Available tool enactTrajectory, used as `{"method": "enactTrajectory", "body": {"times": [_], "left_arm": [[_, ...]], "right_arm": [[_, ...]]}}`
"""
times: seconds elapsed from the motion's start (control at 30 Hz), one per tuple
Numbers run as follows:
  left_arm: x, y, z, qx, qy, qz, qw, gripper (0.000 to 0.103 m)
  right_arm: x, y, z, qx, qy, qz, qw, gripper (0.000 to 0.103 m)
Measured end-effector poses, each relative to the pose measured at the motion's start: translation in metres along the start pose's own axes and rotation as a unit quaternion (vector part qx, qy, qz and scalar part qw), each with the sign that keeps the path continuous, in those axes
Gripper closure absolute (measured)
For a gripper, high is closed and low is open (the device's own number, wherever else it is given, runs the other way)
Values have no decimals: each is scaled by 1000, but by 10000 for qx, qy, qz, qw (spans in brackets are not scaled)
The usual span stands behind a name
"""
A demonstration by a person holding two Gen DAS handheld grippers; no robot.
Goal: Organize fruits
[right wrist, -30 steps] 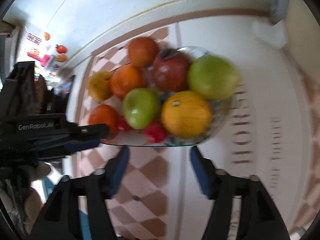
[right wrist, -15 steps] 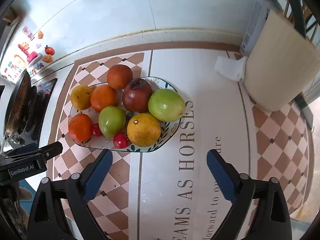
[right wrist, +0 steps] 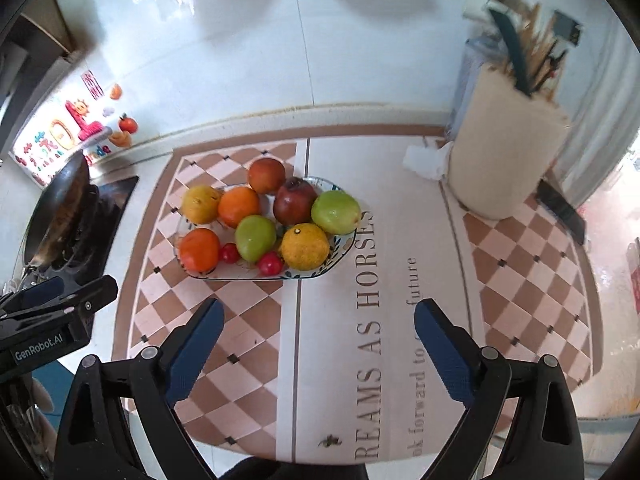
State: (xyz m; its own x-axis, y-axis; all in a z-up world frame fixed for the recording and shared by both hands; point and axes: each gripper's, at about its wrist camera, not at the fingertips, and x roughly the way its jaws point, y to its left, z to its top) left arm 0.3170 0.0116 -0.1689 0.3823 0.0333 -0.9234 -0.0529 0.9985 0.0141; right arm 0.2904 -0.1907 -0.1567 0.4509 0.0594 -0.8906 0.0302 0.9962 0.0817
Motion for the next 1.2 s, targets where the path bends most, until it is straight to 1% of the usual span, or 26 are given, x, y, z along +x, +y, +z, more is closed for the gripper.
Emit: {"method": "enactTrajectory", "body": {"times": [0.13, 0.33, 0.63, 0.77, 0.93, 1.07, 1.2], "left_arm": [[-37, 8, -18, 121, -305, -101, 9994, 5], [-96, 17, -47, 266, -697, -214, 9970, 5], [-160, 14, -84, 335, -1131, -271, 9926, 5], [-178, 11, -94, 277, -1202, -339, 9918, 5], [-197, 8, -104, 214, -1343, -355, 9901, 5], [-204, 6, -106, 155, -1401, -365, 9893, 5], [-199, 5, -103, 90, -1358, -344, 9901, 5]], "right_arm": [[-50, 12, -19, -23, -332, -58, 9994, 5], [-117, 23, -49, -47, -663, -41, 9978, 5], [-203, 22, -78, -162, -1157, 8, 9932, 4], [-226, 19, -86, -224, -1262, 61, 9917, 4], [-243, 12, -95, -250, -1239, 177, 9918, 4], [-242, 8, -97, -268, -1147, 245, 9927, 4], [-234, 5, -92, -280, -1100, 260, 9932, 4]]}}
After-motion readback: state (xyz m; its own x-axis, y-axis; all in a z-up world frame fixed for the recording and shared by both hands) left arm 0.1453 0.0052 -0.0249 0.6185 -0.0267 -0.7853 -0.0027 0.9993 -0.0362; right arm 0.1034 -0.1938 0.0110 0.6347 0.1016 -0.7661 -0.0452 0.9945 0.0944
